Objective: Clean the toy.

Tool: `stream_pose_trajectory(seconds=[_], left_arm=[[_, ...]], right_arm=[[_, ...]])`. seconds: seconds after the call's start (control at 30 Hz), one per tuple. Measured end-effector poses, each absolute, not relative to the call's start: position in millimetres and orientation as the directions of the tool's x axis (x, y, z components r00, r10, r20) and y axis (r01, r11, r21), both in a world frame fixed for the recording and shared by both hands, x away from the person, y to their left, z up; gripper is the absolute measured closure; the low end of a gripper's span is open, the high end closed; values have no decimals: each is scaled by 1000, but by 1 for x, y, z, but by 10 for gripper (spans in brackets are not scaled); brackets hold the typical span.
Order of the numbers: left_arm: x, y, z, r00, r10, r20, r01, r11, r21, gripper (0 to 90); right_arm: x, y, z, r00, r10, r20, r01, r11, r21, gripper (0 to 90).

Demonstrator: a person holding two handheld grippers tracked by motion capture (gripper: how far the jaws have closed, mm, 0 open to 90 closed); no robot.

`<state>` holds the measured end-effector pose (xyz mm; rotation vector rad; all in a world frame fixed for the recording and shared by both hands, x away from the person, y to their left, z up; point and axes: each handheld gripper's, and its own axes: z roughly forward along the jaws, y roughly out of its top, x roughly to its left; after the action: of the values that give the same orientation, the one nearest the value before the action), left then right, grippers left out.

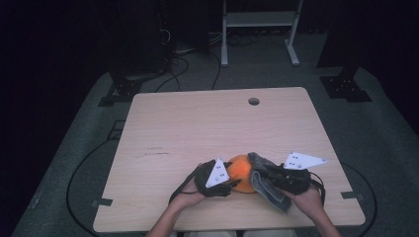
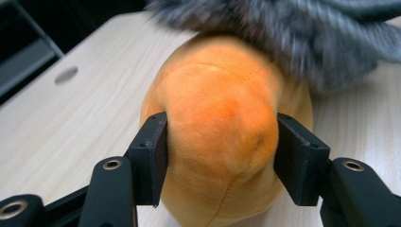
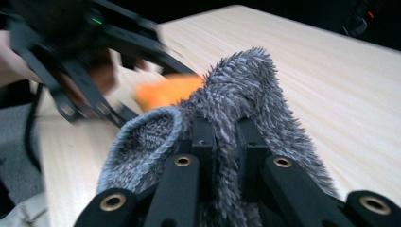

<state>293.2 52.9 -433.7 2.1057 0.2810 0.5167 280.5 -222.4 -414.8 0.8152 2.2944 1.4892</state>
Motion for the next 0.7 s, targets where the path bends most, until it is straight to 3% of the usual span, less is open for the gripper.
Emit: stream_pose_trajectory(seconds=[0.1, 0.17, 0.23, 0.3, 0.37, 0.43, 0.7], left_arm=[[299, 59, -434, 893, 411, 181, 64, -515, 855, 387], [302, 59, -431, 897, 424, 123, 106, -477, 873, 253], [302, 58, -425, 895, 441, 69, 130, -404, 905, 182], [301, 56, -424, 894, 442, 79, 122, -410, 904, 212], [302, 59, -426, 896, 436, 87, 121, -429, 895, 299], [303, 62, -428, 894, 440, 77, 136, -433, 891, 334], [304, 67, -430, 897, 437, 63, 162, -458, 874, 360]], right_arm=[[284, -231, -420, -776, 624, 95, 340, 286, 896, 803], [284, -231, -422, -767, 634, 99, 344, 276, 898, 804], [282, -224, -421, -777, 622, 97, 331, 272, 903, 803], [279, -216, -419, -801, 592, 87, 305, 279, 911, 803], [279, -213, -419, -803, 593, 62, 288, 296, 911, 803], [282, -219, -422, -795, 600, 90, 311, 277, 909, 803], [290, -237, -434, -723, 679, 128, 413, 277, 868, 803]])
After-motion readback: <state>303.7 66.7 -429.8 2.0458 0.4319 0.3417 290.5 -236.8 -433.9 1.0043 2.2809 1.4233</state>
